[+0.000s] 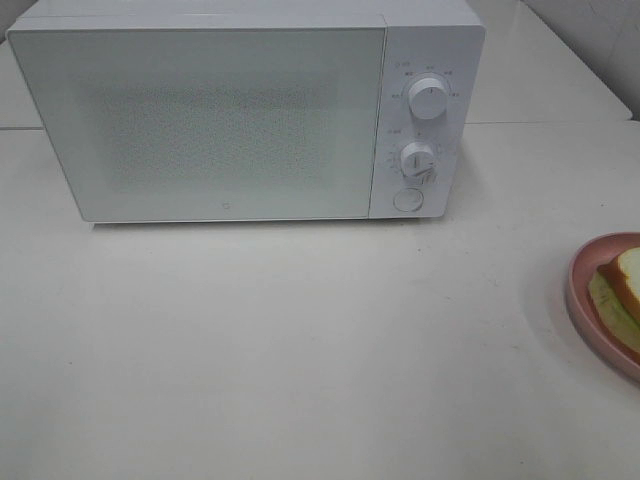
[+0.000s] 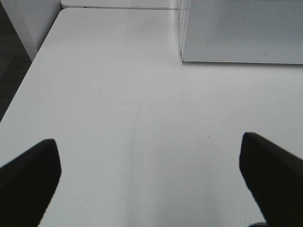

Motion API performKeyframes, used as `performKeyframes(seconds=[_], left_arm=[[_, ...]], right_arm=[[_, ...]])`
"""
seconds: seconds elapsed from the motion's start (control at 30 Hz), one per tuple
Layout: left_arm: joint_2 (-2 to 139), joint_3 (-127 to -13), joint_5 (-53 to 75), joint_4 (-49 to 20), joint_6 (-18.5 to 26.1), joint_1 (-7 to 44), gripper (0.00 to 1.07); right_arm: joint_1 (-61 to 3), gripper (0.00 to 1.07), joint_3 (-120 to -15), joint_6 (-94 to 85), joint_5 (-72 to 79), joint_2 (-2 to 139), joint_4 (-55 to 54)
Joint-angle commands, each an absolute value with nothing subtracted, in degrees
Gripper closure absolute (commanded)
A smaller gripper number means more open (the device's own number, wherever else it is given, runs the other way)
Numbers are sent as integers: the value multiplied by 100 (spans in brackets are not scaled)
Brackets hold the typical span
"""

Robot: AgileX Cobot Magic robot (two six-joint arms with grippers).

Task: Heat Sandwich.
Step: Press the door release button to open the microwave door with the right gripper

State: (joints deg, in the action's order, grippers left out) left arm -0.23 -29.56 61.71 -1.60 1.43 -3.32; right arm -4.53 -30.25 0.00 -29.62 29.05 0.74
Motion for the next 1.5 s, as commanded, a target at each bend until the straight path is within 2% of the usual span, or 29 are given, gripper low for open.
performKeyframes(seconds=[0.03, 0.83, 0.97, 1.37, 1.5], left_arm=[[-178, -2956, 6108, -178, 132, -298, 9], [-178, -2956, 6108, -178, 132, -298, 9], [-178, -2956, 6108, -178, 132, -298, 9], [-178, -2956, 6108, -178, 132, -298, 9], [-178, -2956, 6108, -178, 132, -298, 9]], right_arm=[[-407, 31, -3054, 0, -2578, 3237, 92], [-407, 31, -3054, 206, -275, 5735, 92], [-413, 31, -2785, 218, 1220, 6240, 97], [-424, 31, -1793, 103, 3902, 7185, 52], [-625, 31, -1547, -57, 4658, 7592, -527]])
